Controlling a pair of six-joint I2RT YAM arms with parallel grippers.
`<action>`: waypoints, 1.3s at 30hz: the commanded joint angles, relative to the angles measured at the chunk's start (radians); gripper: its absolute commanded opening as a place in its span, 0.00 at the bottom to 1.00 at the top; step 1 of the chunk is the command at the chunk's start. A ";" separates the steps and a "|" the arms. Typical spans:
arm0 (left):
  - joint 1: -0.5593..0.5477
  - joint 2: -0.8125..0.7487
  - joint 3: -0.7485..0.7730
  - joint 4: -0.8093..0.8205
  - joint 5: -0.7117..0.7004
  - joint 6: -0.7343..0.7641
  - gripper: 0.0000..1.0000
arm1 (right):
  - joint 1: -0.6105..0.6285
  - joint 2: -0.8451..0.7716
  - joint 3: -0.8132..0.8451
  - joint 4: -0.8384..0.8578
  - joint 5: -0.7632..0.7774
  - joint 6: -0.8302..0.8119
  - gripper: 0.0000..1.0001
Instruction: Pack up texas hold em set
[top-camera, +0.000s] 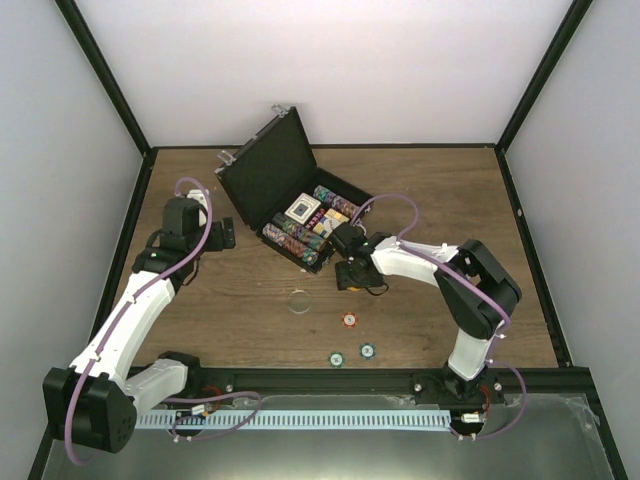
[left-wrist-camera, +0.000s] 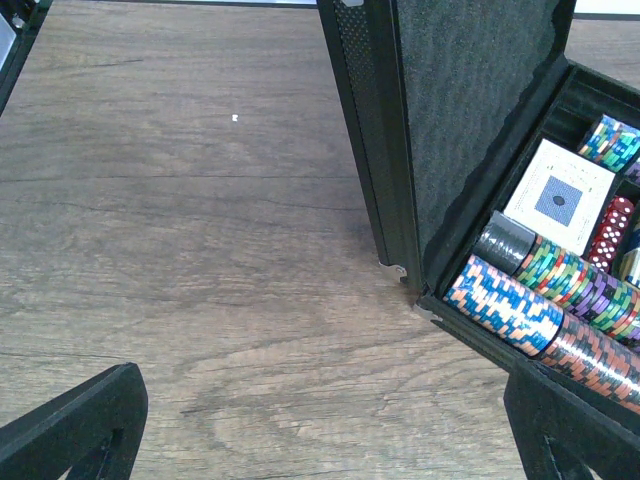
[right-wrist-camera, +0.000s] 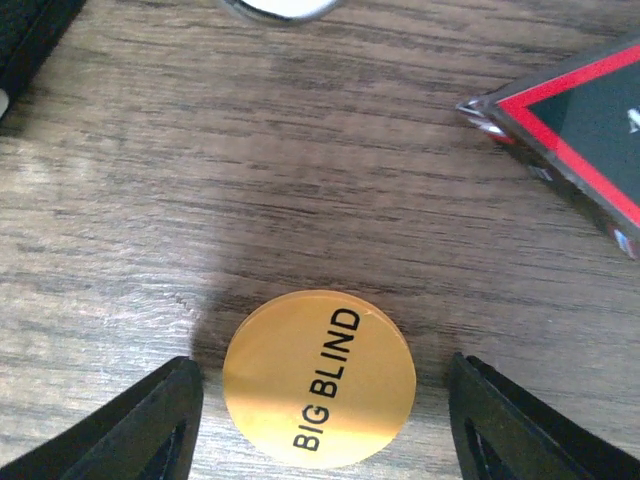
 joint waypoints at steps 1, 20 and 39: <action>-0.001 0.001 -0.010 0.018 0.008 0.000 1.00 | 0.006 0.031 -0.016 -0.004 0.013 0.019 0.66; 0.000 0.002 -0.009 0.019 0.017 -0.001 1.00 | 0.050 0.080 -0.022 -0.031 0.033 0.014 0.62; 0.000 0.002 -0.008 0.018 0.009 -0.001 1.00 | 0.049 0.011 0.173 -0.107 0.123 -0.030 0.47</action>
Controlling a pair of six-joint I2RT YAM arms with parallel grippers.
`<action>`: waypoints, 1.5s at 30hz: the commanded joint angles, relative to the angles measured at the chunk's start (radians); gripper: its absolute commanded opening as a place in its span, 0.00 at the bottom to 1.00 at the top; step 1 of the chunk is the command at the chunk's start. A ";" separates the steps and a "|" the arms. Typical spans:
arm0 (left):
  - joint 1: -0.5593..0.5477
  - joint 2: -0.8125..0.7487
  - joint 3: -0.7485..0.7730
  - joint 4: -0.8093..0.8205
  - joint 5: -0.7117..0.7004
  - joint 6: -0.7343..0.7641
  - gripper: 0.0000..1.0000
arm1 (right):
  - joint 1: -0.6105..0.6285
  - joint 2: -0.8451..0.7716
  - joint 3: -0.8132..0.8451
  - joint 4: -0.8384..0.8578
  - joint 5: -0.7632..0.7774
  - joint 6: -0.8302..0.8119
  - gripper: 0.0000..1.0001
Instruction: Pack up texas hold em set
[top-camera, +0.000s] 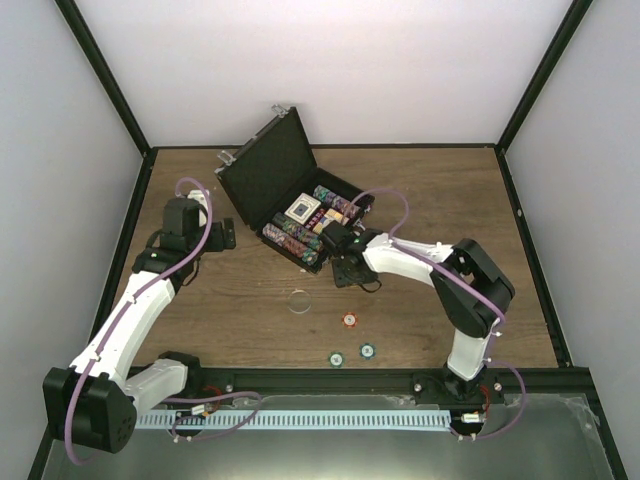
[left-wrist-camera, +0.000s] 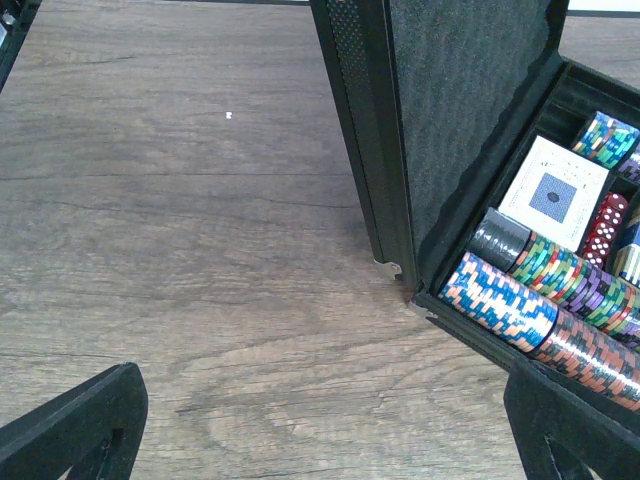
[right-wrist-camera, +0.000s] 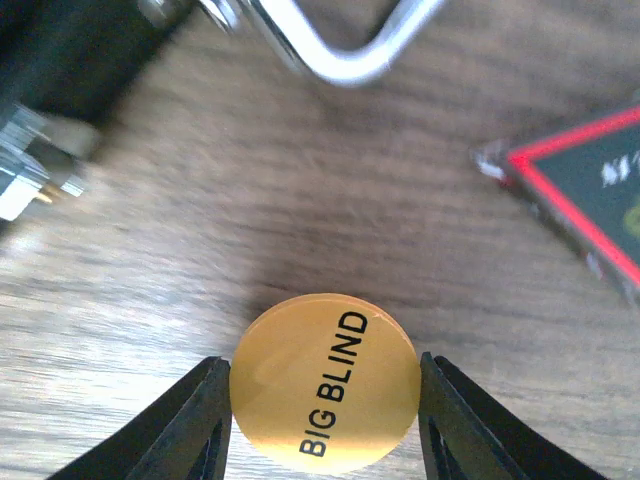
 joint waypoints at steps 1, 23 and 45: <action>0.000 0.002 -0.006 0.018 -0.002 0.000 1.00 | 0.006 -0.018 0.139 -0.053 0.049 -0.035 0.47; 0.000 0.017 -0.004 0.022 0.006 0.000 1.00 | -0.122 0.416 0.845 0.018 -0.060 -0.244 0.47; -0.001 0.015 -0.006 0.018 0.010 -0.001 1.00 | -0.137 0.111 0.402 0.160 -0.058 -0.243 0.90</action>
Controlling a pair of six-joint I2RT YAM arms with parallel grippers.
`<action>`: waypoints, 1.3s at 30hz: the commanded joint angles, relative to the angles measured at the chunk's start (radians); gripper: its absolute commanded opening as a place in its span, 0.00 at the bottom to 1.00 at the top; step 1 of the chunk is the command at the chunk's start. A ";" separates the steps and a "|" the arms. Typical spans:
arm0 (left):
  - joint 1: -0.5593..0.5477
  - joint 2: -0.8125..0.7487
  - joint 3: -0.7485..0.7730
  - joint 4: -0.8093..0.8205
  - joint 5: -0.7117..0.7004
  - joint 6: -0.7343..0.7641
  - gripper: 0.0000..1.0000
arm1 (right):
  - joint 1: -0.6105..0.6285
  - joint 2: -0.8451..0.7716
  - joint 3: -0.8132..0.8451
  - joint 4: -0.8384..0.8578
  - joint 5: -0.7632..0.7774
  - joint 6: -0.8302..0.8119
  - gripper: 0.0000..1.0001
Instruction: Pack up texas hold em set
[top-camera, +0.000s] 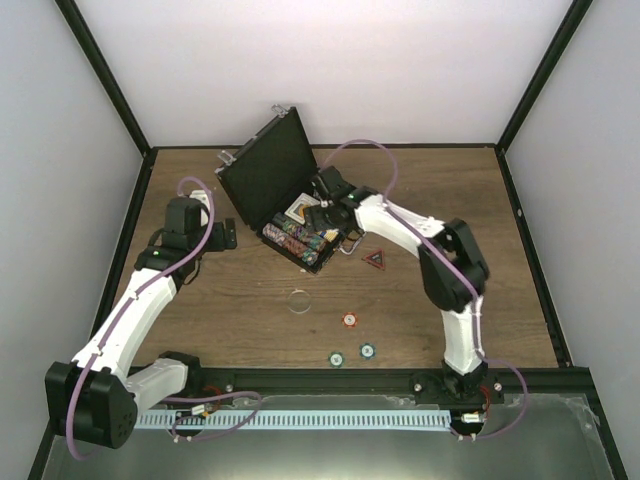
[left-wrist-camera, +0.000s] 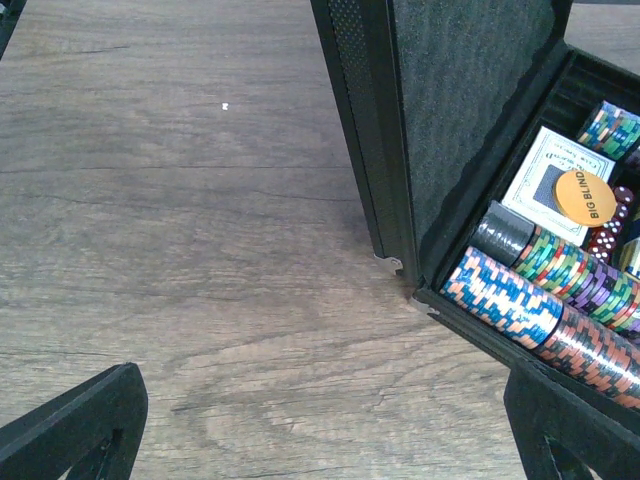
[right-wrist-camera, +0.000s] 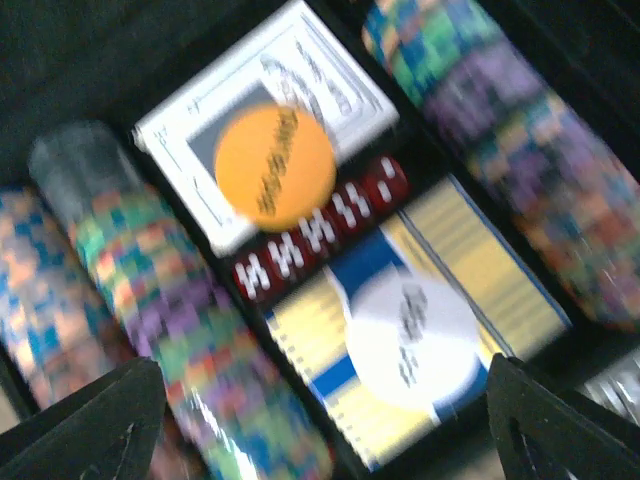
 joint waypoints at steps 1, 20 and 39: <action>-0.001 -0.007 -0.005 0.012 0.007 -0.001 1.00 | -0.007 -0.224 -0.238 0.077 0.050 0.032 0.91; -0.001 -0.015 -0.009 0.011 0.009 -0.002 1.00 | -0.065 -0.332 -0.652 0.071 0.148 0.183 0.96; -0.001 -0.012 -0.009 0.014 0.013 -0.002 1.00 | -0.118 -0.235 -0.625 0.062 0.170 0.220 0.81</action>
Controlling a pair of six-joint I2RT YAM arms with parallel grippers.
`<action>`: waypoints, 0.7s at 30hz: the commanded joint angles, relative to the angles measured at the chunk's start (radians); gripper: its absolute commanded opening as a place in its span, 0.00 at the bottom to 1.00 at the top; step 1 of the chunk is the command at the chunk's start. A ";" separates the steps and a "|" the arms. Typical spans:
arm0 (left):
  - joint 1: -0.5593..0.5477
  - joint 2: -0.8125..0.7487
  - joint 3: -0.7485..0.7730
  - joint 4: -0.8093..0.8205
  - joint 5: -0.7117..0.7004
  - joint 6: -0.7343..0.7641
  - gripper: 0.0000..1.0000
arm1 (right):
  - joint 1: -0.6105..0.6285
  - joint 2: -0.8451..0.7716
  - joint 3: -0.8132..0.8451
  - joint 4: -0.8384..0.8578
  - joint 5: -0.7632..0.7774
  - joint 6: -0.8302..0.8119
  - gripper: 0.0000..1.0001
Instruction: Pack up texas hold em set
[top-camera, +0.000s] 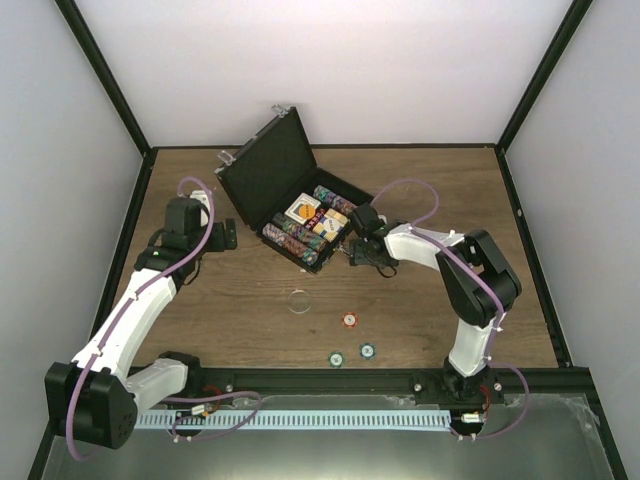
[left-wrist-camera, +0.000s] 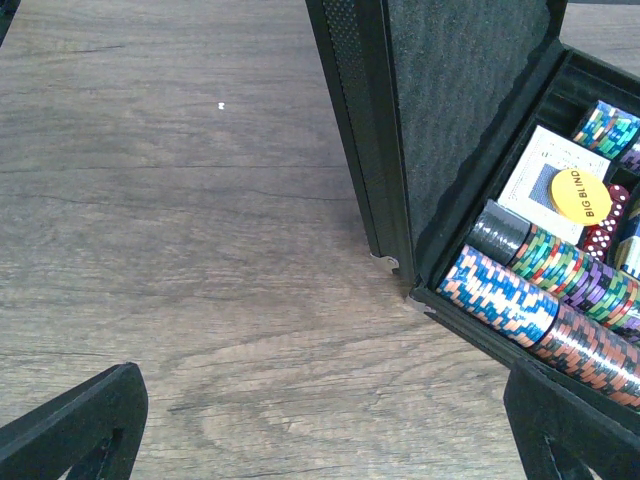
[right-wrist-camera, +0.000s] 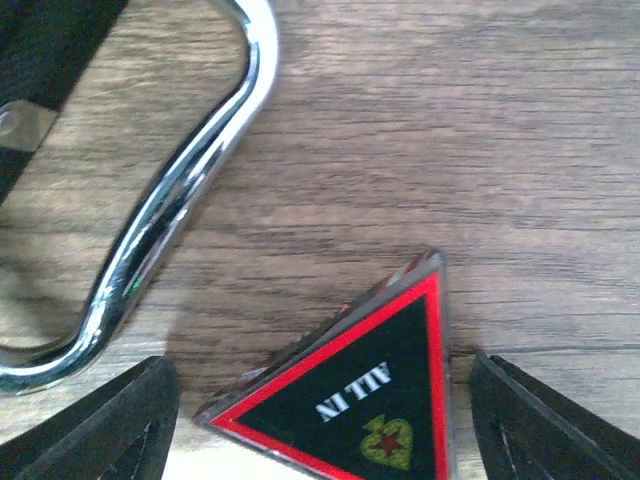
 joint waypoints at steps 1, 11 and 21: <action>-0.001 -0.011 -0.007 0.014 0.006 -0.002 1.00 | -0.030 0.030 -0.016 -0.040 0.042 0.011 0.79; 0.000 -0.012 -0.007 0.012 0.002 -0.002 1.00 | -0.031 0.003 -0.012 -0.049 0.013 -0.004 0.58; -0.001 -0.012 -0.005 0.012 0.006 -0.002 1.00 | -0.014 -0.139 0.070 -0.058 -0.060 -0.077 0.54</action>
